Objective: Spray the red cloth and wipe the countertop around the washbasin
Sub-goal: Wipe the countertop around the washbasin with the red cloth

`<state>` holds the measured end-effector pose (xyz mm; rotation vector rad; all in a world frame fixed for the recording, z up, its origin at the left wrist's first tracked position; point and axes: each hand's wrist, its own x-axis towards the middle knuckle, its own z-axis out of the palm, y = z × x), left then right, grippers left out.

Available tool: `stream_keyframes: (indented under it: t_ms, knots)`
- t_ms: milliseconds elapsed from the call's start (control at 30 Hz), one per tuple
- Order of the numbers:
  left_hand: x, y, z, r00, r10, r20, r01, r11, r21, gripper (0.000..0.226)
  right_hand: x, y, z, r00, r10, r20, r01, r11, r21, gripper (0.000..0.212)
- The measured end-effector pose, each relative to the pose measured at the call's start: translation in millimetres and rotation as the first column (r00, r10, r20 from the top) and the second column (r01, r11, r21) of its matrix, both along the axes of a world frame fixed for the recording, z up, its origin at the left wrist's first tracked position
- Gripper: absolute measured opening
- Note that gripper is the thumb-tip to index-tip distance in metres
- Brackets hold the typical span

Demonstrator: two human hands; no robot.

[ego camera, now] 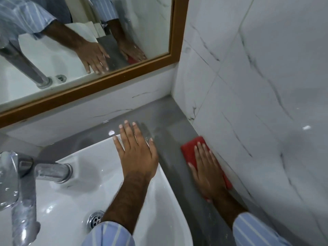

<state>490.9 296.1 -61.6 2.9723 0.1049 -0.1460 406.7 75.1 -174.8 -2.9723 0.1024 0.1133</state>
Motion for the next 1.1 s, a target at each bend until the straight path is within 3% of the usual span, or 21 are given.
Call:
stream_keyframes:
  t_ms: [100, 367, 467, 700, 967, 1100]
  knots:
    - [1, 0, -1, 1.000, 0.003, -0.001, -0.003, 1.000, 0.002, 0.083, -21, -2, -1, 0.999, -0.027, -0.042, 0.025, 0.999, -0.042, 0.070]
    - [0, 3, -5, 0.998, -0.009, 0.056, 0.011, 0.999, -0.033, 0.080, 105, 11, 6, 0.989, 0.149, -0.015, -0.150, 0.987, -0.050, 0.070]
    - [1, 4, -5, 0.999, -0.015, 0.049, 0.017, 0.999, -0.030, 0.076, 75, 4, 5, 0.990, 0.144, 0.005, -0.144, 0.989, -0.037, 0.069]
    - [-2, 2, 3, 0.999, -0.021, 0.035, 0.023, 0.998, -0.052, 0.073, -100, -35, 3, 0.997, 0.055, -0.047, -0.059, 0.993, -0.104, 0.070]
    - [-1, 4, 2, 0.999, -0.033, -0.002, 0.033, 0.999, -0.011, 0.075, -18, -13, 5, 0.996, 0.087, 0.001, -0.087, 0.994, -0.068, 0.067]
    - [0, 5, 4, 0.999, -0.034, -0.015, 0.034, 0.999, -0.022, 0.077, -68, -17, -2, 0.993, 0.115, 0.007, -0.114, 0.991, -0.072, 0.070]
